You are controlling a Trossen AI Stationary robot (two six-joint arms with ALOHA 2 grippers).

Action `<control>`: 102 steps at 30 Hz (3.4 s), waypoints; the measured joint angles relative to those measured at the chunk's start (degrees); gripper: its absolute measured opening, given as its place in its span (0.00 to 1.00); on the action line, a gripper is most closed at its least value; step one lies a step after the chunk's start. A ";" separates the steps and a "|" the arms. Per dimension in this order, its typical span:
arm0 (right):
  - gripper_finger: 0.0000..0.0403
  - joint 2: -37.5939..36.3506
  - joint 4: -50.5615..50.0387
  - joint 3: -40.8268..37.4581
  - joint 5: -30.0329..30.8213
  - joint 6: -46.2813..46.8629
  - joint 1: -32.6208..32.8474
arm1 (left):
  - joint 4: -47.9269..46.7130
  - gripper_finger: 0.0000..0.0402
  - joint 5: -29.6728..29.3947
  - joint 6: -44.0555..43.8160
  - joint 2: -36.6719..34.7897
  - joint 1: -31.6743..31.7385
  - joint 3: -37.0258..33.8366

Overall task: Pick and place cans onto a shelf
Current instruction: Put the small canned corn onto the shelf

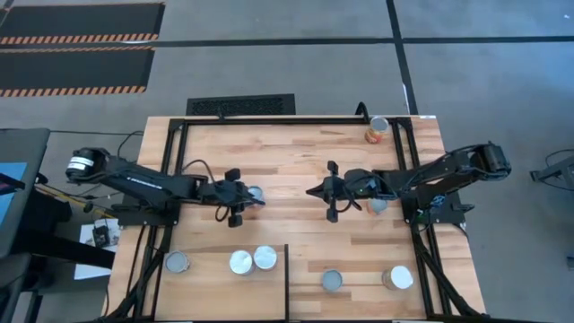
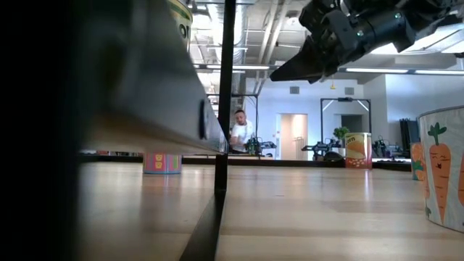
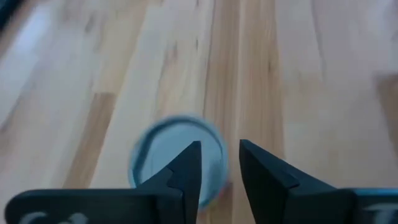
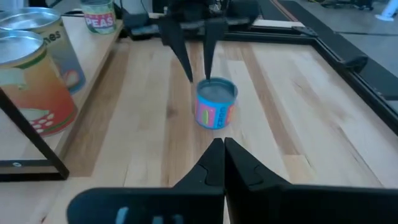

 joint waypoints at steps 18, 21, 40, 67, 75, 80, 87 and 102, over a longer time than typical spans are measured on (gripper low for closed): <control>0.03 0.02 -0.89 0.00 1.53 -1.04 1.39 | -13.60 0.02 -1.04 9.38 7.33 0.00 8.31; 0.03 0.04 -1.03 0.00 2.60 -1.06 1.76 | -18.22 0.02 0.29 9.03 4.89 -0.05 9.81; 0.03 0.04 -0.44 0.04 2.81 -0.60 1.74 | -49.05 0.00 -2.32 -12.09 -12.07 -17.16 19.96; 0.03 0.07 -0.43 0.04 4.41 2.50 2.05 | -41.85 0.00 1.02 -37.93 -6.03 -48.37 19.84; 0.03 0.07 0.16 0.04 5.58 2.59 2.05 | -40.26 0.00 -1.10 -39.86 -2.66 -50.73 19.82; 0.03 0.07 0.28 0.04 5.58 2.59 2.07 | -39.40 0.01 -1.71 -38.92 0.14 -50.71 19.82; 0.03 0.07 0.28 0.04 5.58 2.57 2.07 | -38.12 0.03 -1.75 -39.22 2.55 -50.66 19.91; 0.03 0.07 0.28 0.04 5.56 2.53 2.07 | -37.30 0.13 -0.66 -41.06 2.58 -50.01 19.80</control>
